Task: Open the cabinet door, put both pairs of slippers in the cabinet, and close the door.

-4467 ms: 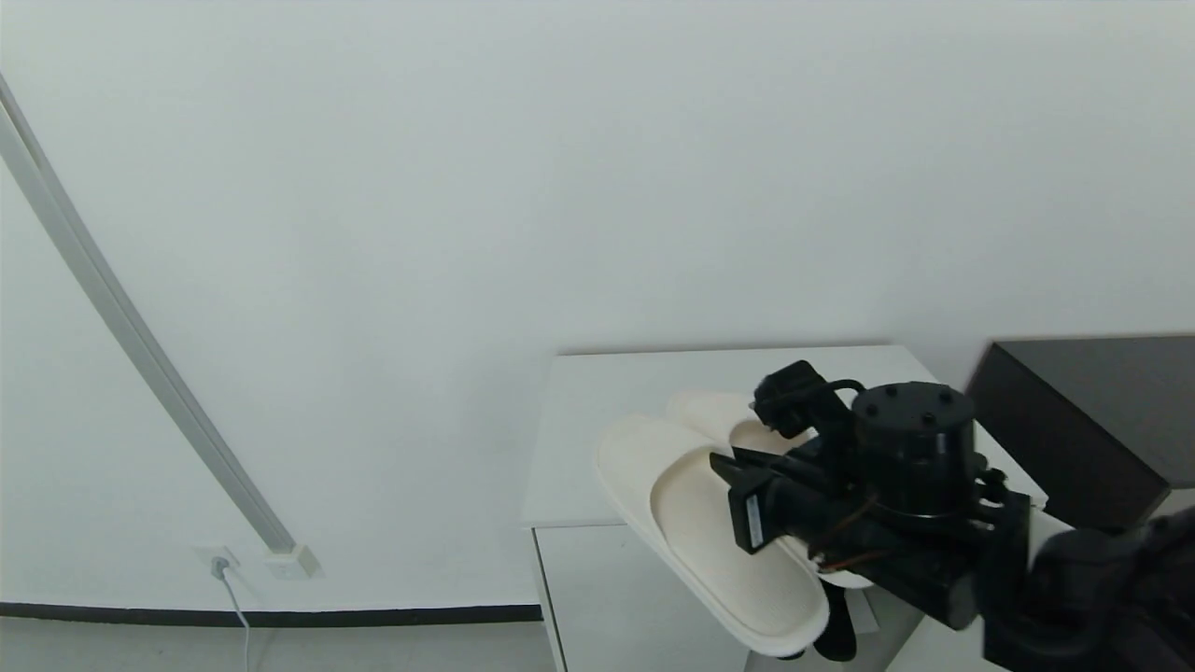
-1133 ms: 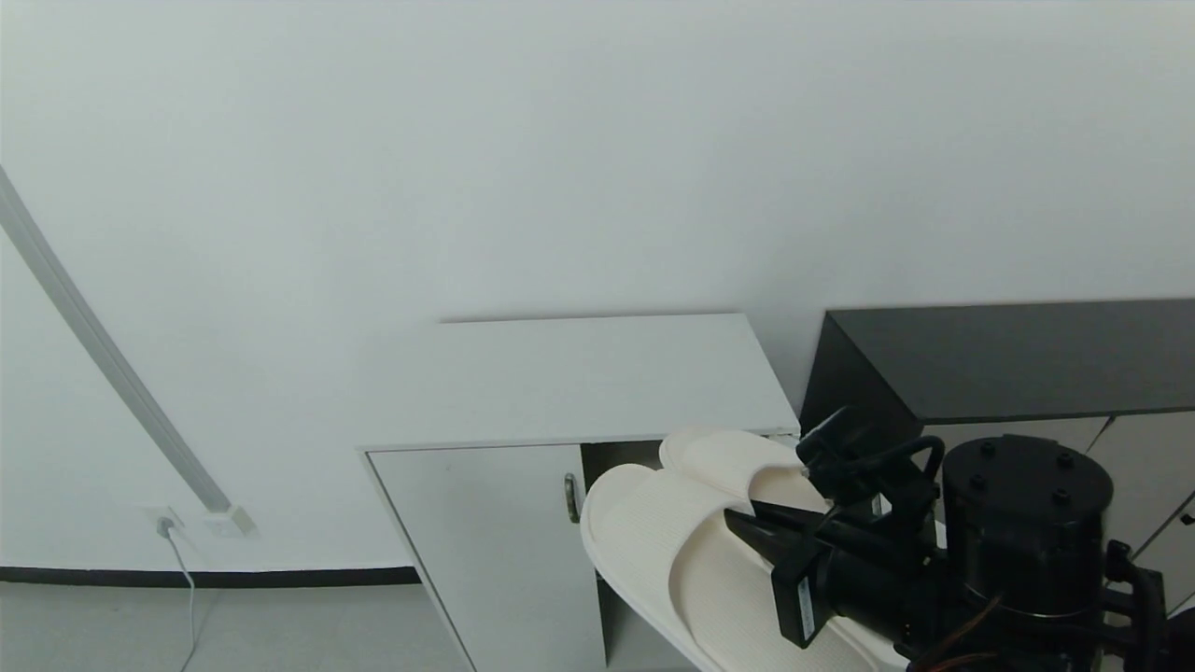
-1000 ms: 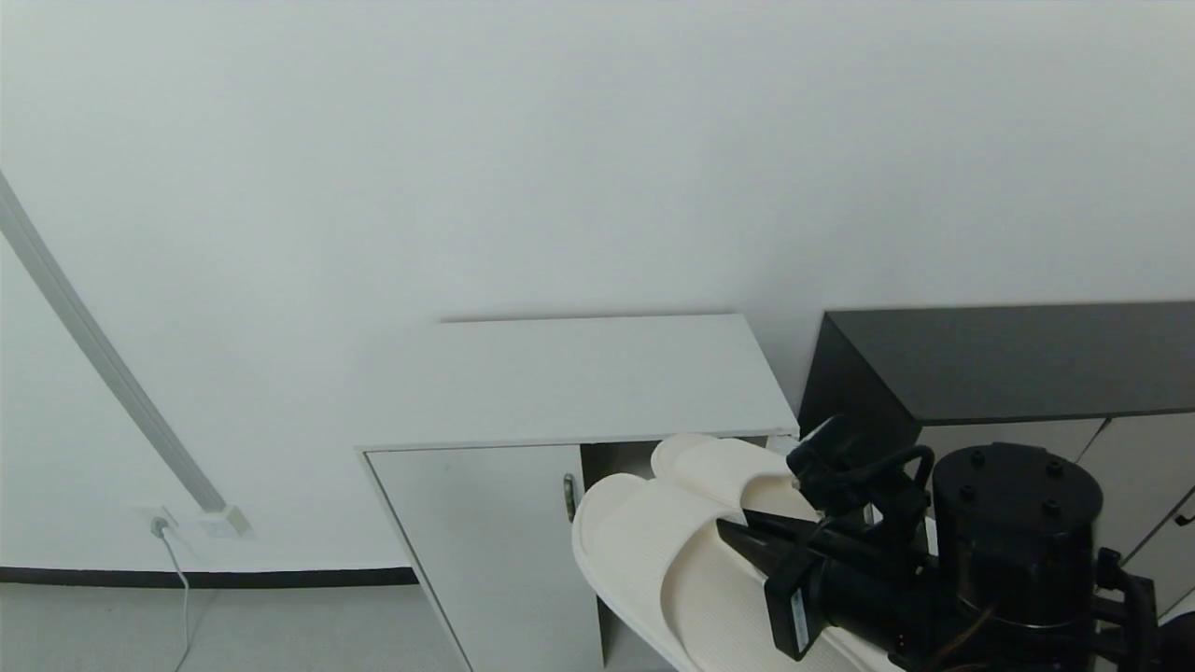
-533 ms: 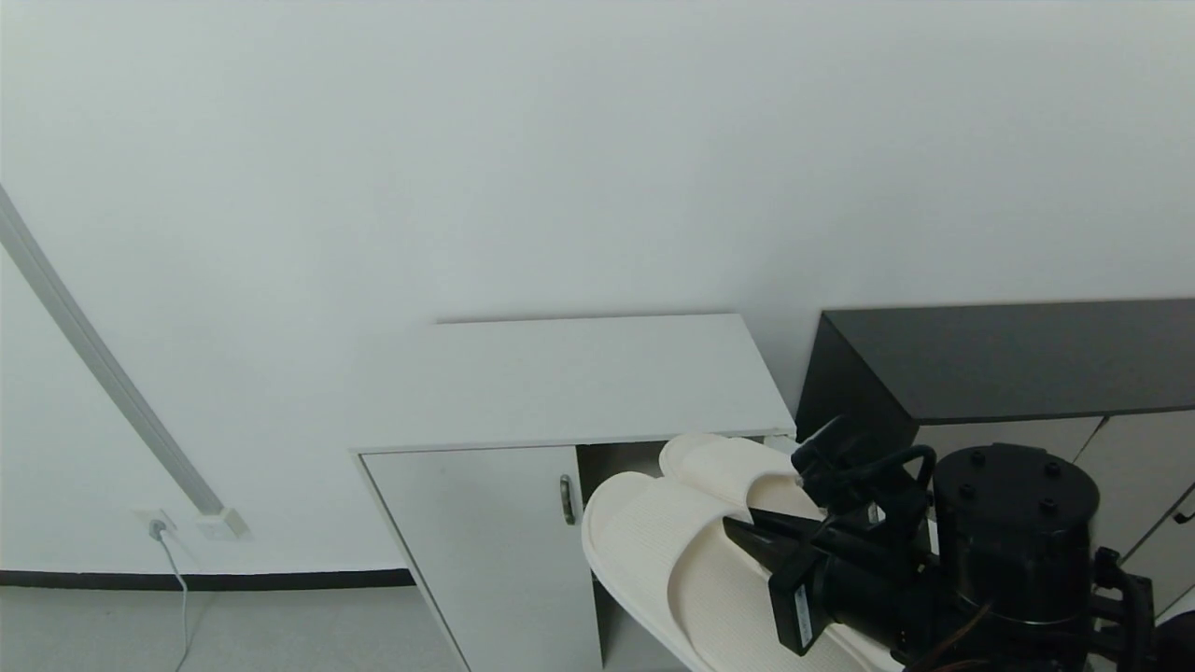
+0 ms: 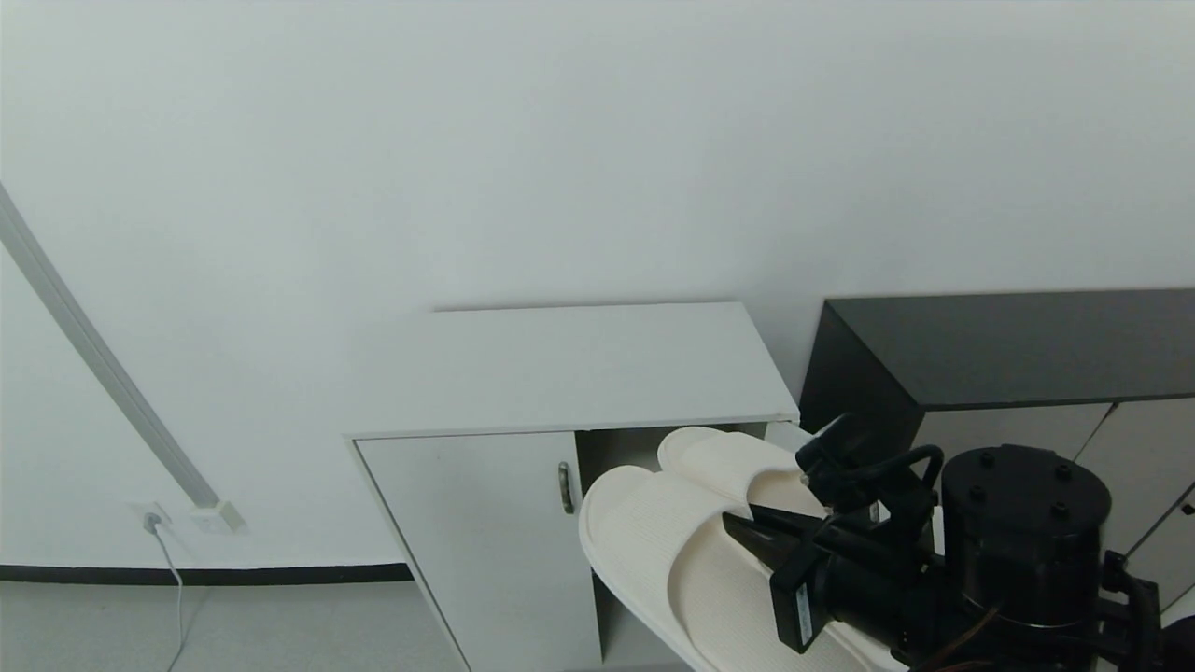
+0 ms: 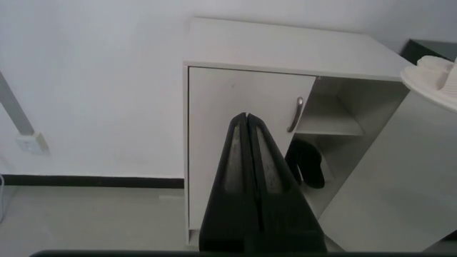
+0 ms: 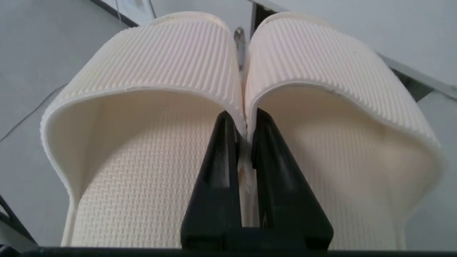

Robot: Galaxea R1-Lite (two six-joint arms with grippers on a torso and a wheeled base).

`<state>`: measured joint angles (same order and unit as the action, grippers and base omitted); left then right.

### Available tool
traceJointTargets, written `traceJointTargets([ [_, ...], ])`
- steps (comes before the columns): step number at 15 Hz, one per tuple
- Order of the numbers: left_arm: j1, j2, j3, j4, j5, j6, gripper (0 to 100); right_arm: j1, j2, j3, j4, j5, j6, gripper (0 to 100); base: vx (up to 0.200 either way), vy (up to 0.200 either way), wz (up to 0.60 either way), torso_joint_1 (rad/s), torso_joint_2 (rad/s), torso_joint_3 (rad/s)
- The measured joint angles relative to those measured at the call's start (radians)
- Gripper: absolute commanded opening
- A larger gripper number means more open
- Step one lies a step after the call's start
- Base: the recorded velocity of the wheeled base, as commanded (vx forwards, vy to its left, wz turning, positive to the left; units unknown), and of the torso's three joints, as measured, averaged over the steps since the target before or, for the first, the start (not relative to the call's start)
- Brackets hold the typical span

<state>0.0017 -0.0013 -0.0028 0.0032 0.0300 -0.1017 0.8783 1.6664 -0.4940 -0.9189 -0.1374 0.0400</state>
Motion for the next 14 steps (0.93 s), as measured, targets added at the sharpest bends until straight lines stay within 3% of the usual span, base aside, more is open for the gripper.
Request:
traceJointTargets([
  [7, 0.001, 0.000, 0.000, 0.000, 0.000, -0.001, 0, 0.000, 0.004, 0.023, -0.019, 0.003, -0.001, 0, 0.000, 0.000, 0.00, -0.164, 0.38, 0.209],
  [14, 0.001, 0.000, 0.000, 0.000, 0.000, -0.001, 0, 0.002, 0.009, 0.034, -0.046, 0.005, 0.000, 0, 0.000, 0.000, 0.00, -0.223, 0.53, 0.300],
])
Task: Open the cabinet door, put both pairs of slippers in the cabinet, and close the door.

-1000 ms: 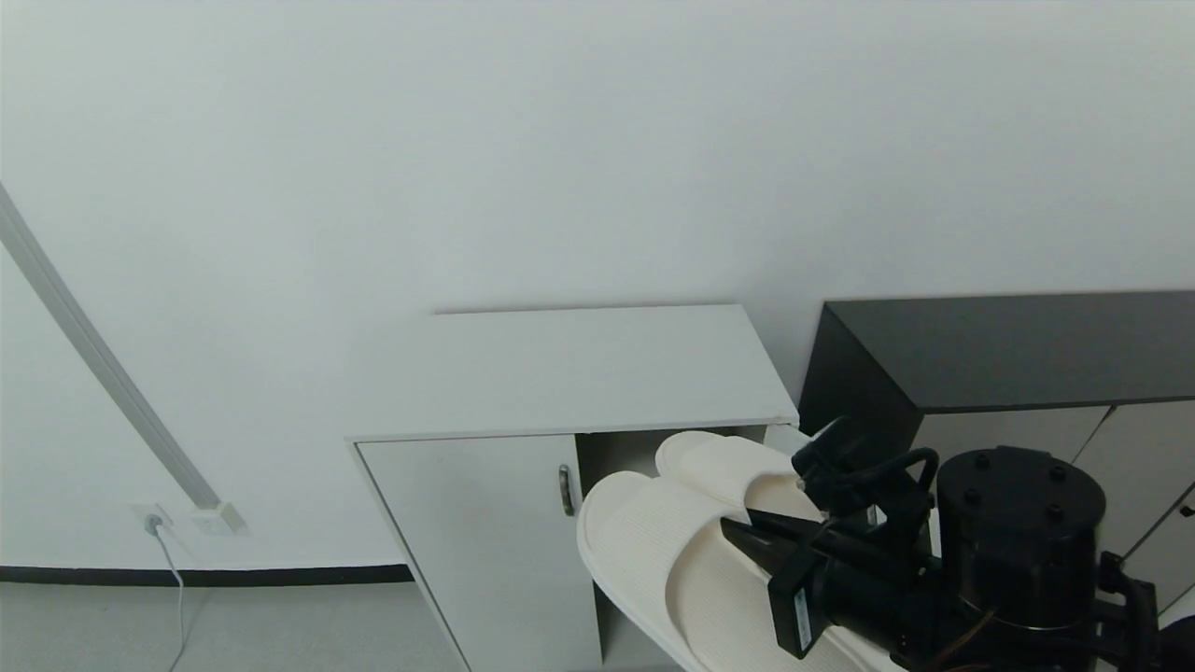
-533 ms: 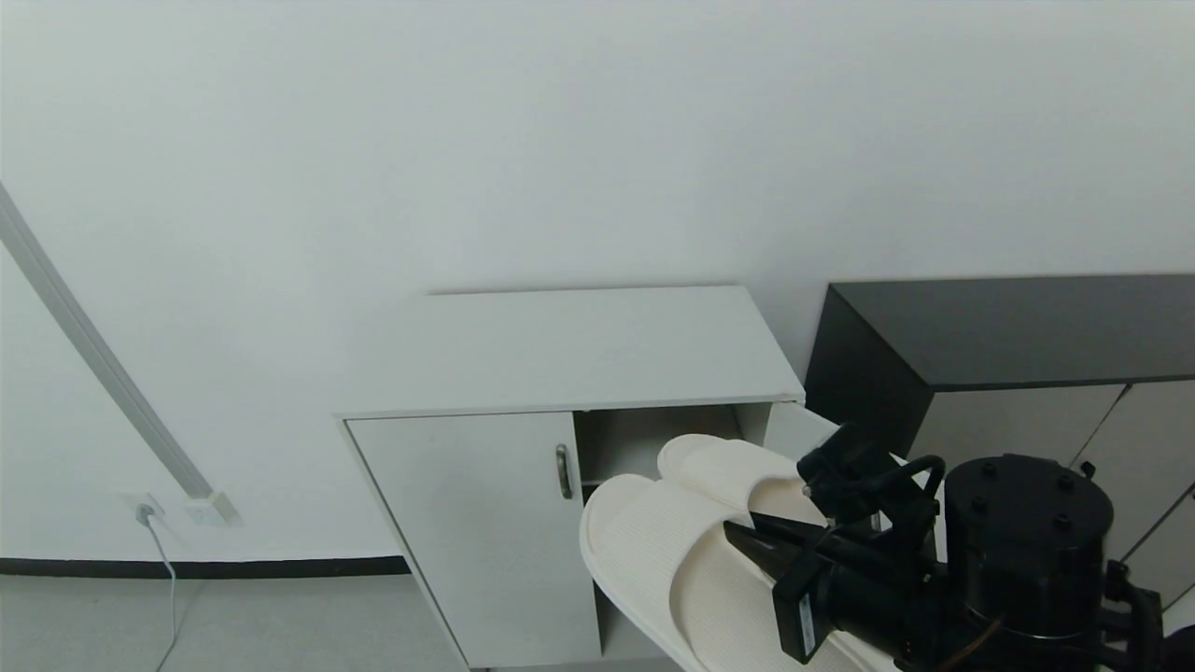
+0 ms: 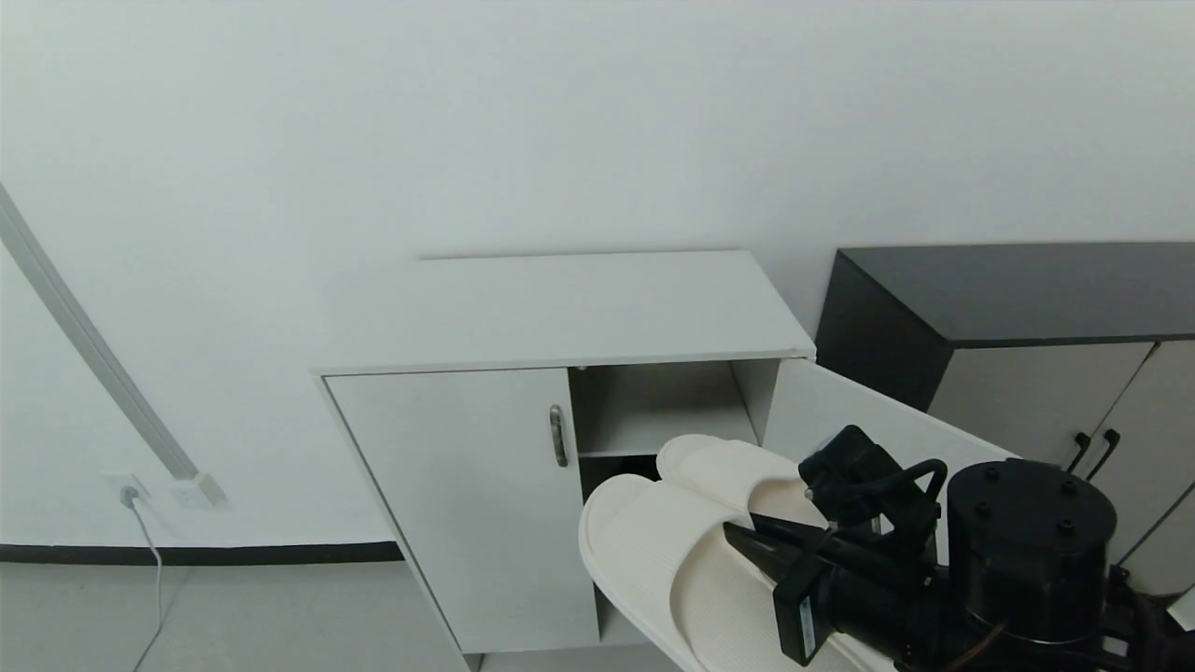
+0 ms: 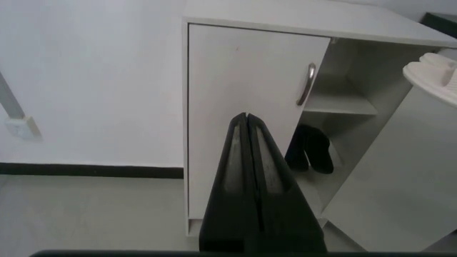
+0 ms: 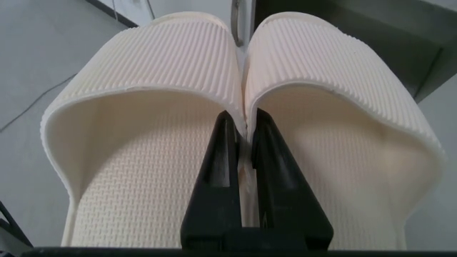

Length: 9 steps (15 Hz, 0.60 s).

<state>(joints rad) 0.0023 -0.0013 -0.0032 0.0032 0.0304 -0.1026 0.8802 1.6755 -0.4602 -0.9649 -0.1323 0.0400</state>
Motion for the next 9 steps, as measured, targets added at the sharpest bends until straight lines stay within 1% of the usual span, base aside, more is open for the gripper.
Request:
traceJointTargets([
  [4, -0.001, 0.000, 0.000, 0.000, 0.000, 0.000, 0, 0.001, 0.013, 0.000, 0.000, 0.012, 0.000, 0, 0.000, 0.000, 0.00, -0.207, 0.53, 0.316],
  [9, 0.000, 0.000, 0.000, 0.000, 0.000, -0.001, 0, 0.001, 0.026, -0.001, -0.001, 0.013, 0.000, 0, 0.000, 0.000, 0.00, -0.178, 0.50, 0.321],
])
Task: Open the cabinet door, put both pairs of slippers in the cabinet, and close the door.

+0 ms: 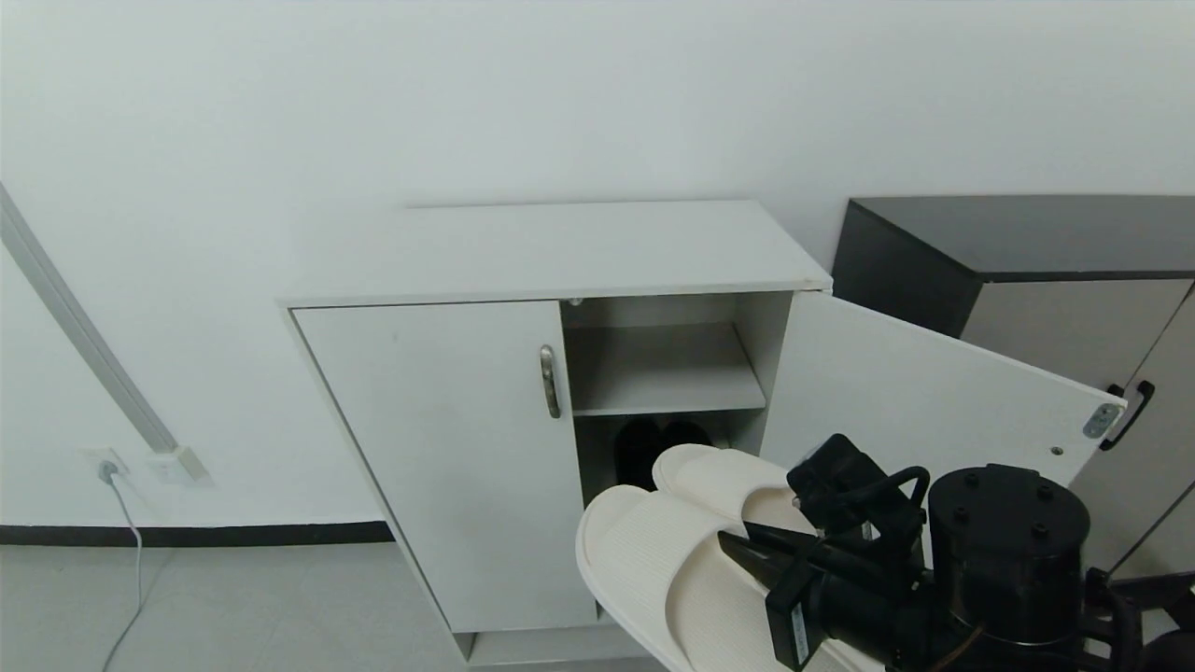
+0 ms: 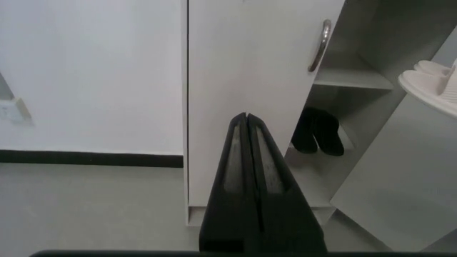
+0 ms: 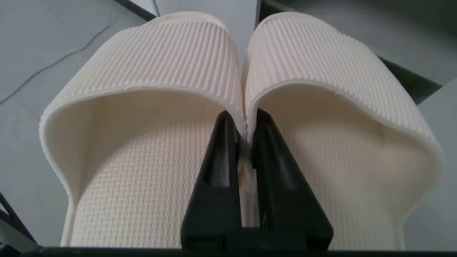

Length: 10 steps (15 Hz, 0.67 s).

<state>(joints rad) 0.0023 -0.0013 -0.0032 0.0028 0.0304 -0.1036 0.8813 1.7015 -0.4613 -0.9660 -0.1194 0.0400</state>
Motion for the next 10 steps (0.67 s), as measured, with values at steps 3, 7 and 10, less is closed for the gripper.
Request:
traceJointTargets([
  [3, -0.001, 0.000, 0.000, 0.000, 0.000, 0.000, 0, 0.000, 0.011, 0.002, -0.034, -0.001, -0.001, 0, 0.000, 0.000, 0.00, -0.149, 0.48, 0.328],
  [7, 0.000, 0.000, 0.000, 0.000, 0.000, 0.000, 0, 0.000, 0.020, 0.005, -0.042, -0.002, -0.001, 0, 0.000, 0.000, 0.00, -0.121, 0.46, 0.333],
  [10, 0.000, 0.000, 0.000, 0.000, 0.000, 0.000, 0, 0.000, 0.028, 0.008, -0.043, -0.002, -0.001, 0, 0.000, 0.000, 0.00, -0.085, 0.45, 0.360],
])
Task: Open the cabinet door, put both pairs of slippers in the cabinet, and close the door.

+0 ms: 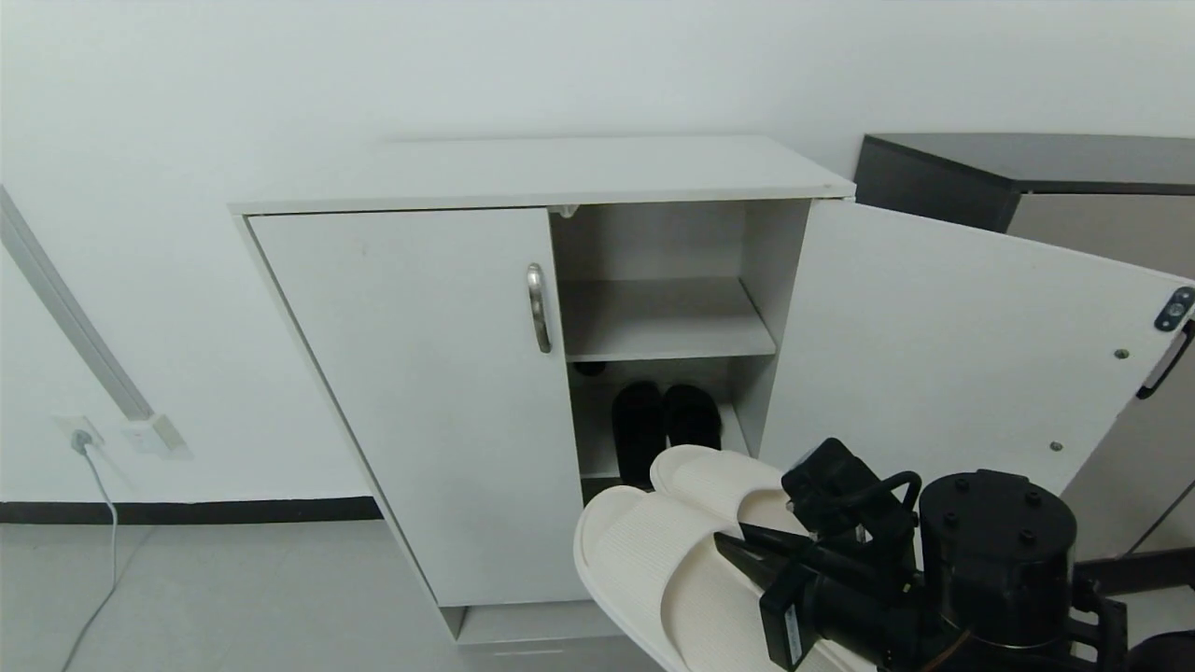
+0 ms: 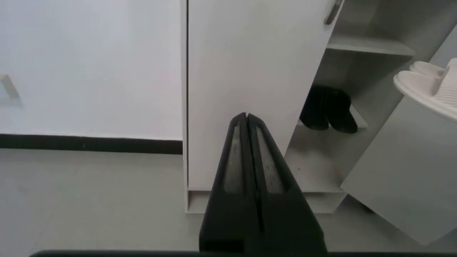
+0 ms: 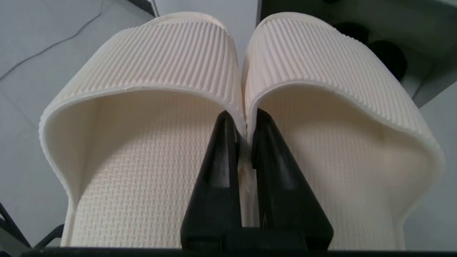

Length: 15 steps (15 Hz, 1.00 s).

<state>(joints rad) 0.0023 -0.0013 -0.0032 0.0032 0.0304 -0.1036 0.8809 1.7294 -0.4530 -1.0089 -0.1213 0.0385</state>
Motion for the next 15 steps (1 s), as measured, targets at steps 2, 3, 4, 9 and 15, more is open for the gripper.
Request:
traceJointTargets([
  [2, 0.000, 0.000, 0.000, 0.000, 0.000, 0.000, 0, 0.000, 0.003, 0.000, 0.000, 0.000, -0.001, 0, 0.000, 0.000, 0.00, -0.037, 0.44, 0.388],
  [3, 0.000, 0.000, 0.000, 0.000, 0.000, 0.000, 0, -0.001, 0.004, 0.001, 0.000, -0.001, -0.001, 0, 0.000, 0.000, 0.00, -0.027, 0.43, 0.398],
  [4, 0.000, 0.000, 0.000, 0.000, 0.000, 0.000, 0, -0.001, 0.004, 0.001, -0.001, -0.001, -0.002, 0, 0.000, 0.000, 0.00, -0.012, 0.41, 0.403],
  [9, -0.001, 0.000, 0.000, 0.000, 0.000, 0.000, 0, -0.001, 0.006, 0.002, -0.001, -0.001, -0.004, 0, 0.000, 0.000, 0.00, -0.001, 0.11, 0.096],
  [15, 0.000, 0.000, 0.000, 0.000, 0.000, 0.001, 0, 0.005, 0.048, -0.020, -0.017, -0.096, -0.040, 0, 0.000, 0.000, 0.00, 0.000, 0.00, 0.000],
])
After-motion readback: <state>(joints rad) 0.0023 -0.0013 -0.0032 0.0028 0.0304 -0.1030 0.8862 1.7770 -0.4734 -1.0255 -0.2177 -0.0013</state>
